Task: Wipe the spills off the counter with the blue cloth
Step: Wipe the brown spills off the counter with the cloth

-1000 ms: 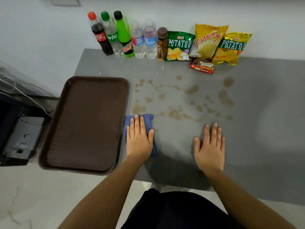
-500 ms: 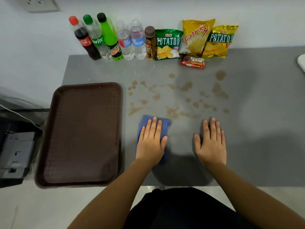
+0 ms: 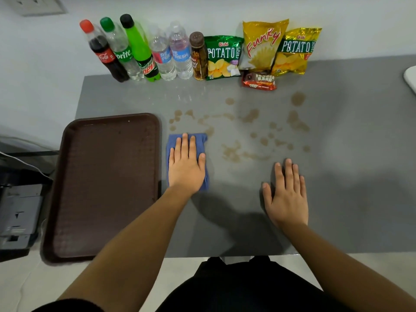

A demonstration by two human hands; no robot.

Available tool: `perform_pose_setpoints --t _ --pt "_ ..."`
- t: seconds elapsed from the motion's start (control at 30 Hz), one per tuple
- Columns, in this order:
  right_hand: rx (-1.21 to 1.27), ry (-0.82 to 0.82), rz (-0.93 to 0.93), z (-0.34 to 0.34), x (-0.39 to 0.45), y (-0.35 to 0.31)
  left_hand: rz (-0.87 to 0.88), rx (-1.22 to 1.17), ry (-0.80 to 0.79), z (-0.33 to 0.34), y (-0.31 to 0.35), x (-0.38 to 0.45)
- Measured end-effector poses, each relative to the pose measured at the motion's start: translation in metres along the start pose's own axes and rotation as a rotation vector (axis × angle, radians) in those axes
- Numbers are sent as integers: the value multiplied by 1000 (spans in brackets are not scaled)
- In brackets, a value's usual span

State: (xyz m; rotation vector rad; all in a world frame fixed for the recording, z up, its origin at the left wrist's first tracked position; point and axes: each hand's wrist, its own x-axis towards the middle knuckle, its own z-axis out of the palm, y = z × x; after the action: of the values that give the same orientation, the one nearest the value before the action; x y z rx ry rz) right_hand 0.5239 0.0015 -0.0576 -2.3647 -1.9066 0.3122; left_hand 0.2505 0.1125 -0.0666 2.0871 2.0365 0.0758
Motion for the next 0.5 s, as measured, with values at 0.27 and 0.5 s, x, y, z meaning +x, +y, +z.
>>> perform_pose_setpoints --t 0.27,0.5 --pt "20 9 0 -3 1 -3 301 -12 -38 3 45 -12" --pt "7 -8 8 2 2 1 106 -91 85 8 16 -64"
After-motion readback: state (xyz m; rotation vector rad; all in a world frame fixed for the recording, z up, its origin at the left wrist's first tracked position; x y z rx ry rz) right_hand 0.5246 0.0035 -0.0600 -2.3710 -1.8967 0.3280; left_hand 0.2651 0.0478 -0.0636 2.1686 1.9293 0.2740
